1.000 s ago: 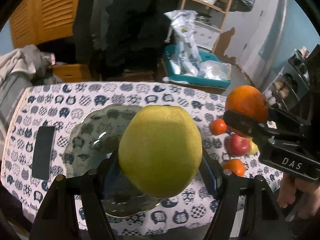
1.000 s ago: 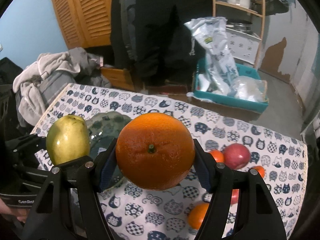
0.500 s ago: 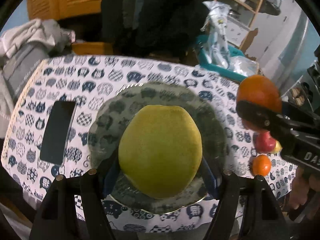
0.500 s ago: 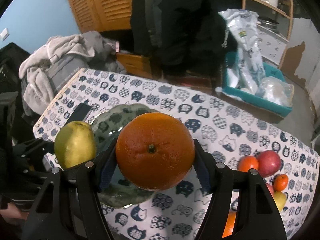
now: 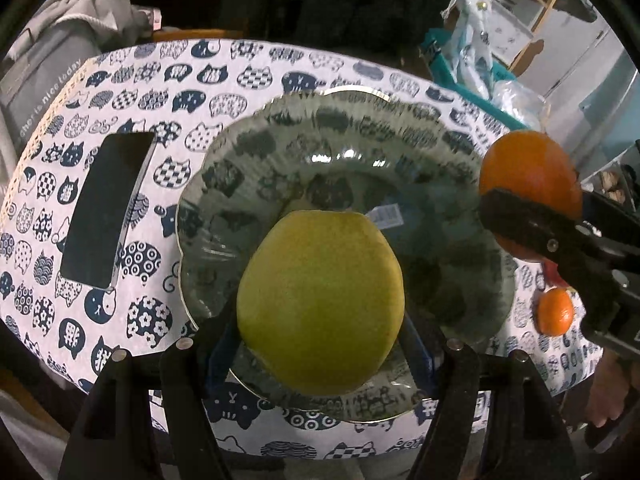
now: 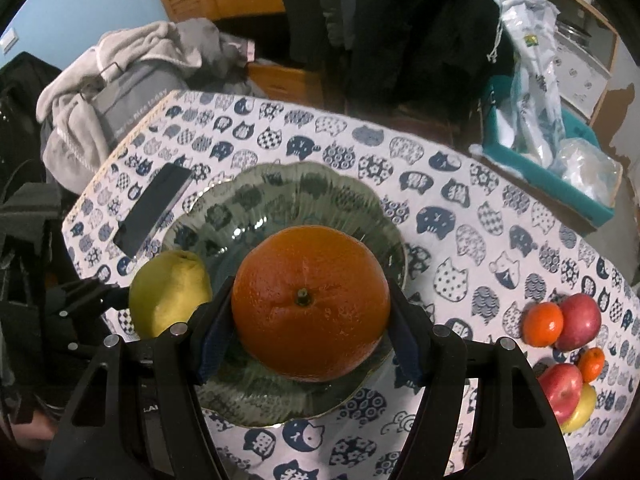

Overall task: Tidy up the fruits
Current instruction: 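Carry the pear with the left tool while the right tool carries the orange to the glass bowl, then lower the pear and orange into the glass bowl and open both tools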

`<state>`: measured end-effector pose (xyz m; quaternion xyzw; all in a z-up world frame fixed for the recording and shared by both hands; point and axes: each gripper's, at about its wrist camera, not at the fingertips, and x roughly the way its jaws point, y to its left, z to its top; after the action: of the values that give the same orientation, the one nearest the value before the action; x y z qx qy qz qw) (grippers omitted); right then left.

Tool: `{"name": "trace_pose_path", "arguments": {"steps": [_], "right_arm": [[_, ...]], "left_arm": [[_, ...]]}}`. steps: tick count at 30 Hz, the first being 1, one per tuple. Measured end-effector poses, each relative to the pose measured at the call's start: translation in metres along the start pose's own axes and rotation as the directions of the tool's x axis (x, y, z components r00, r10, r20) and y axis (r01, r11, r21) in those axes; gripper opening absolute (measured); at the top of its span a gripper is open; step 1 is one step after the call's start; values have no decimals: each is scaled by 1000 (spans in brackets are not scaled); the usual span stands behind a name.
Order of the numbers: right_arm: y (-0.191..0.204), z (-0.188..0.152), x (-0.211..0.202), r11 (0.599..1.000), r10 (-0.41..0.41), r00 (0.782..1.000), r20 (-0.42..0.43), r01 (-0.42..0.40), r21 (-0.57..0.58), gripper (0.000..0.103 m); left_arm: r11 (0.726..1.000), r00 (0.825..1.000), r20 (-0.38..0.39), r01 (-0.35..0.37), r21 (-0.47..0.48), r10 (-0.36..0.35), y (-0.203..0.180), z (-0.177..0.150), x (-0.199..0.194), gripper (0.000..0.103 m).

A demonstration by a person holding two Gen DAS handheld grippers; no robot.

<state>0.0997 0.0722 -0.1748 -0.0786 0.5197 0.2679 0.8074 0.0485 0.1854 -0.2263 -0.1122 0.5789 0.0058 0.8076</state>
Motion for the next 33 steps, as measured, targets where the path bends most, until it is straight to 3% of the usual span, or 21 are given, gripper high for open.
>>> {"name": "trace_pose_path", "arguments": {"steps": [8,25,33], "right_arm": [[4,-8,18,1000,13,998,-55,-14,-3,70],[-5,-20,40,999,25,990,-135,-22,26,70],[-10,-17,32,997,49,994,-102,-42,65,71]], "left_arm": [[1000,994,-109,4,-9,-5,0,-9,27,74],[1000,999,-35,-9,6,9,-4,-7,2,75],[1000,1000,-11,-11,30,12,-10,-6,-6,75]]}}
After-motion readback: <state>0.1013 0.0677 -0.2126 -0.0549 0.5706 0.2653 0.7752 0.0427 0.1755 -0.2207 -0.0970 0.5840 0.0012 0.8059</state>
